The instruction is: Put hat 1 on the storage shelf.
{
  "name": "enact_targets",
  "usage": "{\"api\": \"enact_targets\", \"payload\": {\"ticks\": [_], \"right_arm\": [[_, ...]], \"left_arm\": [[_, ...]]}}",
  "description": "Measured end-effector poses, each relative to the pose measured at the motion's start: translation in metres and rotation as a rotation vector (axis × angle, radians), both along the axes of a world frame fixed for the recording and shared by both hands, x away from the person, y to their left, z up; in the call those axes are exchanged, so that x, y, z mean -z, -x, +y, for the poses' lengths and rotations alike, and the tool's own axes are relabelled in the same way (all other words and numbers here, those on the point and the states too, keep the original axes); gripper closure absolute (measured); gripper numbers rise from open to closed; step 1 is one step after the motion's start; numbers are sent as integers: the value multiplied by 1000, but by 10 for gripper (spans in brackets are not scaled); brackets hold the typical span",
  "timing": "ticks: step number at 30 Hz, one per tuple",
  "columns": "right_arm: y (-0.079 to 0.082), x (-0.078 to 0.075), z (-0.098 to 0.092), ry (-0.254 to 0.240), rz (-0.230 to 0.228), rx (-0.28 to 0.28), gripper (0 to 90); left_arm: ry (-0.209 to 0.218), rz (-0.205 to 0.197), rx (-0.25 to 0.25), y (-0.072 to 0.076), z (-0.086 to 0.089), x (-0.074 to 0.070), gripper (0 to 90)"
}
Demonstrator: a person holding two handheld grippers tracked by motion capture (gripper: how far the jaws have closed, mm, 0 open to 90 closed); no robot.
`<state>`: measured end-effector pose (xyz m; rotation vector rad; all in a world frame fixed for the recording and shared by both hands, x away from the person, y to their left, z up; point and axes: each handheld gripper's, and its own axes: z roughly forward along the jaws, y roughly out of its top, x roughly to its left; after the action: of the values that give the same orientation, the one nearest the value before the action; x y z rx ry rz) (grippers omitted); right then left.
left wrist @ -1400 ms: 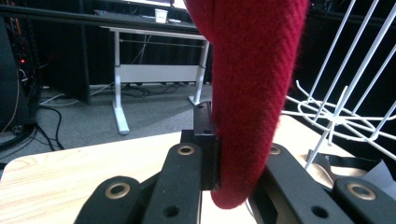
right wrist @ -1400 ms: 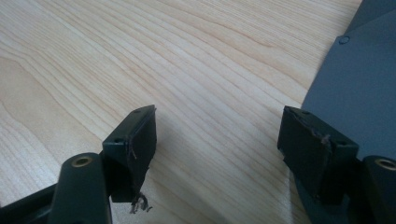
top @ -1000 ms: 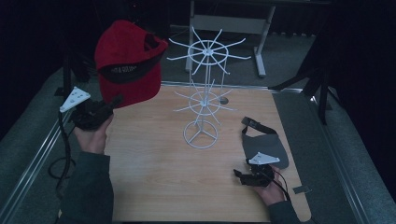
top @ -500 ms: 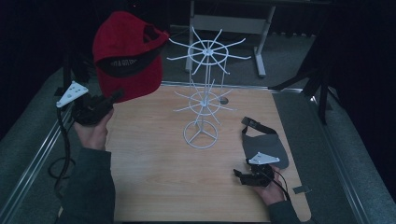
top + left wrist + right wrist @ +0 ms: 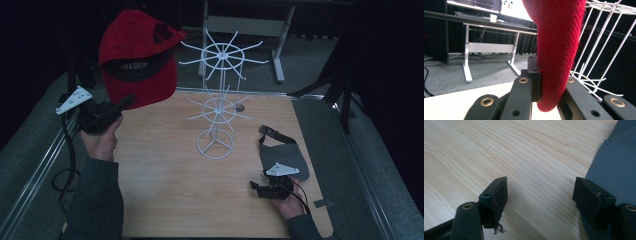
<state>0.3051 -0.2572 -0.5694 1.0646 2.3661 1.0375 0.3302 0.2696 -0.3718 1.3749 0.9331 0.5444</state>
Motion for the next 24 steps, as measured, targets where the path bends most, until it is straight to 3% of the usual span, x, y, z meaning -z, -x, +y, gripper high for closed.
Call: {"api": "enact_targets", "payload": {"ticks": [8,14,21,24], "right_arm": [[0,0,0,0,0,0,279],[0,0,0,0,0,0,280],[0,0,0,0,-1,0,279],[0,0,0,0,-1,-1,279]], "left_arm": [[12,-6,25,0,-3,-2,858],[-71,-11,9,0,-14,-2,857],[-132,4,-7,-1,-25,5,857],[-184,19,-33,-1,-30,12,856]]}}
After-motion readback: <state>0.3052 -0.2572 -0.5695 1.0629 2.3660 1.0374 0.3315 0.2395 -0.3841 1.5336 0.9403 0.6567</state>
